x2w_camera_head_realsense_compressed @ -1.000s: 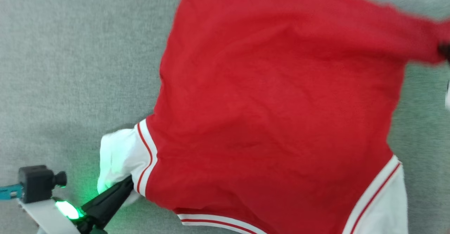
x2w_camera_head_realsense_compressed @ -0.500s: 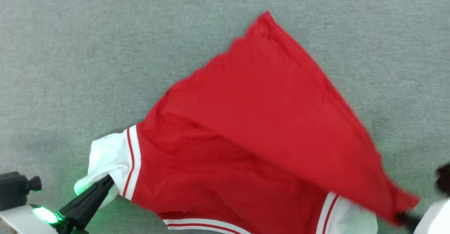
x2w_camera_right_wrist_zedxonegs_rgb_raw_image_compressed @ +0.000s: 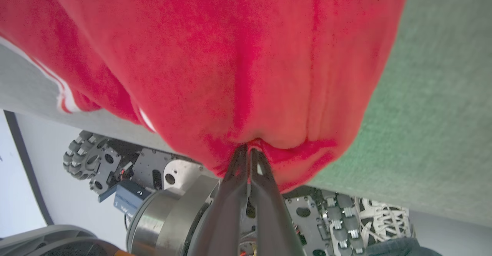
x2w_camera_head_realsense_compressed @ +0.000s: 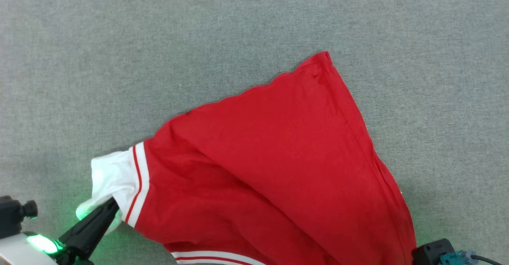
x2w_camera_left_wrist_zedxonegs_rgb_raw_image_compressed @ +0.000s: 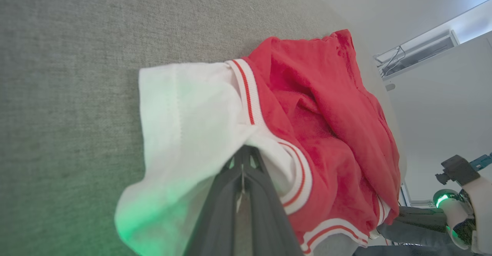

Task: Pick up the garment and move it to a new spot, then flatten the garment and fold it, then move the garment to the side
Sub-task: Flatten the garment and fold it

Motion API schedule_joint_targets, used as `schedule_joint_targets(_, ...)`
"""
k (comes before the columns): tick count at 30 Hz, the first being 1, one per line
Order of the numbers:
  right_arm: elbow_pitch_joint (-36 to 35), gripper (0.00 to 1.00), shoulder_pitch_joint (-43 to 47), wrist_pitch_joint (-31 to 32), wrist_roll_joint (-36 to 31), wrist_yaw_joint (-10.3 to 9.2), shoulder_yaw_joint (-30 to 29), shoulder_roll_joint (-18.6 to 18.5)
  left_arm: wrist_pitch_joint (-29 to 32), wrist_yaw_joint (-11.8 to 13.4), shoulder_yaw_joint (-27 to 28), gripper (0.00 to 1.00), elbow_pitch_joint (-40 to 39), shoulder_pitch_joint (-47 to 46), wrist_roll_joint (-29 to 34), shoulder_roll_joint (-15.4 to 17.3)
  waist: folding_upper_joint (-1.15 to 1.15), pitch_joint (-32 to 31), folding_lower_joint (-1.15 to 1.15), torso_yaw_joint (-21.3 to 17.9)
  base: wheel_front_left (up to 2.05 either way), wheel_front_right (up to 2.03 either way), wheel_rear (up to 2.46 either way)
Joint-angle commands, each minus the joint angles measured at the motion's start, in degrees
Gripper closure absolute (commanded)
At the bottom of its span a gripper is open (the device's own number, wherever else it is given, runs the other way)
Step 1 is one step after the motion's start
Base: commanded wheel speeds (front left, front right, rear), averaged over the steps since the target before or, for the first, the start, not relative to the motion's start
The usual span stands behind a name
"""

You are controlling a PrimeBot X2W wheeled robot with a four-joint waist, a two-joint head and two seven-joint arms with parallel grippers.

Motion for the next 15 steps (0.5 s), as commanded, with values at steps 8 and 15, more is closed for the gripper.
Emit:
schedule_joint_targets(8, -12.9, 0.0, -2.8, 2.3, 1.0, -0.07, 0.4, -0.6, 0.0, 0.1, 0.8, 1.0, -0.6, 1.6, 0.1, -0.6, 0.0, -0.8, 0.0, -0.2, 0.0, 0.0, 0.0)
schedule_joint_targets(15, -19.3, 0.0, -20.5, 8.1, -1.5, -0.07, -5.1, -4.2, 0.0, 0.1, 0.0, 1.0, -1.7, -0.3, 0.6, -1.8, 0.0, -0.1, 0.0, 1.8, 0.0, 0.0, 0.0)
